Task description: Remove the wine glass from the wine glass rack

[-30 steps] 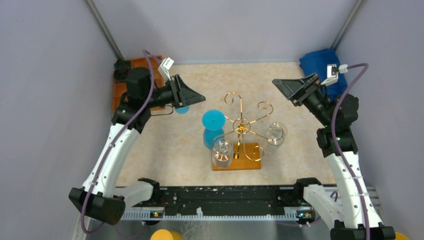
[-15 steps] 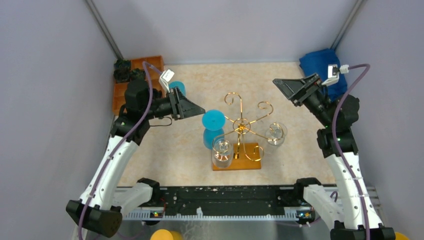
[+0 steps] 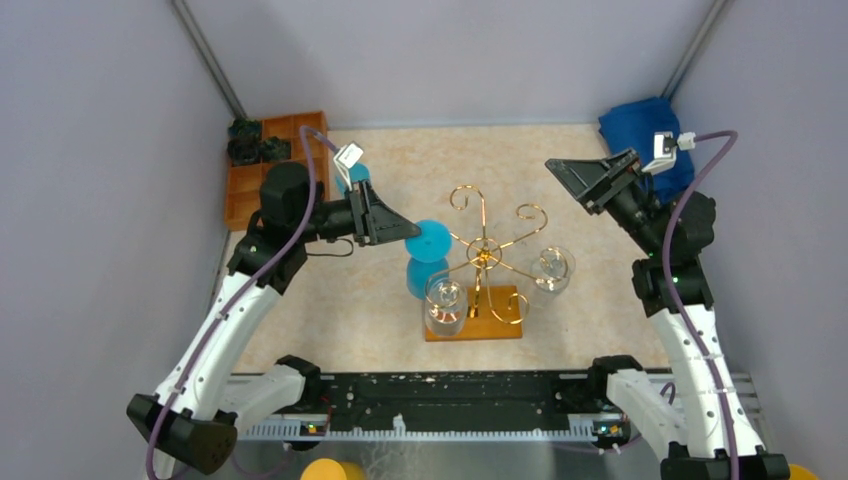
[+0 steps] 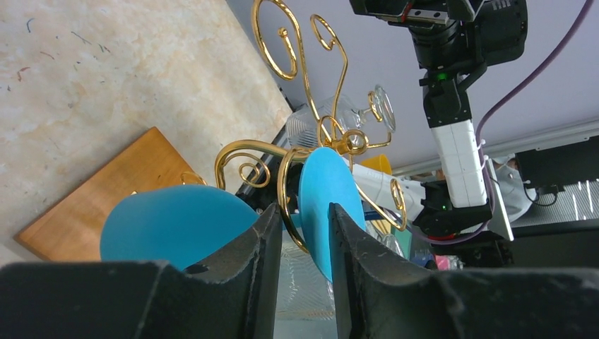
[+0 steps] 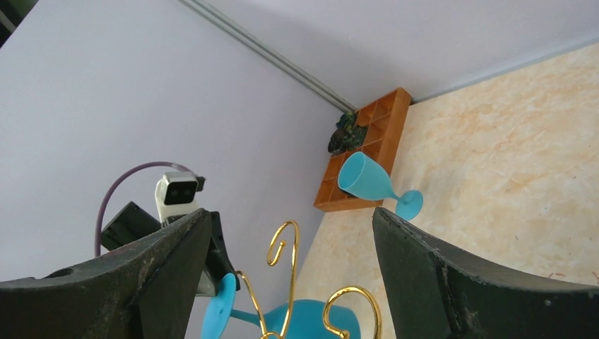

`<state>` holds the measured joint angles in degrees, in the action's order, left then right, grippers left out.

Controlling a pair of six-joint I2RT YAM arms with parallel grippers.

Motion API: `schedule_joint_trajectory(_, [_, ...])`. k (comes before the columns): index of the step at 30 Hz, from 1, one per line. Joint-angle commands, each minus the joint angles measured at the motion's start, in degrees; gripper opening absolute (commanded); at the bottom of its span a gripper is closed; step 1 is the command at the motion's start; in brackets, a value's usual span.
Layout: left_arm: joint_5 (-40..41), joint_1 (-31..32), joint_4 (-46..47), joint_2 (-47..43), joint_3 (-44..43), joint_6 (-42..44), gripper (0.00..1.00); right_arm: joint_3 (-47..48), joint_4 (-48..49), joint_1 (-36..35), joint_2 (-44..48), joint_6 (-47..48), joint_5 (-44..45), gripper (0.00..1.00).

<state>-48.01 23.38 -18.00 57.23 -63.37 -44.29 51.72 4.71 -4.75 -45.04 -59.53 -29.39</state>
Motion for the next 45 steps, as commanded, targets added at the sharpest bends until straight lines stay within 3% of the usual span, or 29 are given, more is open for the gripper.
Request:
schedule_joint_trajectory(1, [0.5,0.9,1.9,0.1,-1.3,-0.3,0.33,-0.5,2.6,-0.1,0.3,-0.4,0.4,0.84])
schedule_joint_trajectory(7, [1.2,0.9,2.0,0.3,-0.9,0.2,0.28,-1.1,3.7,-0.1,0.5,-0.9,0.2,0.84])
schedule_joint_trajectory(32, [4.9,0.9,-7.5,0.7,-6.6,6.4,0.41,-3.5,9.9,-0.1,-0.5,-4.6,-1.2,0.83])
schedule_joint_trajectory(45, [4.5,1.0,-13.1,-2.0,-6.7,8.3,0.41,-4.0,11.3,-0.1,-1.7,-6.0,-1.4,0.82])
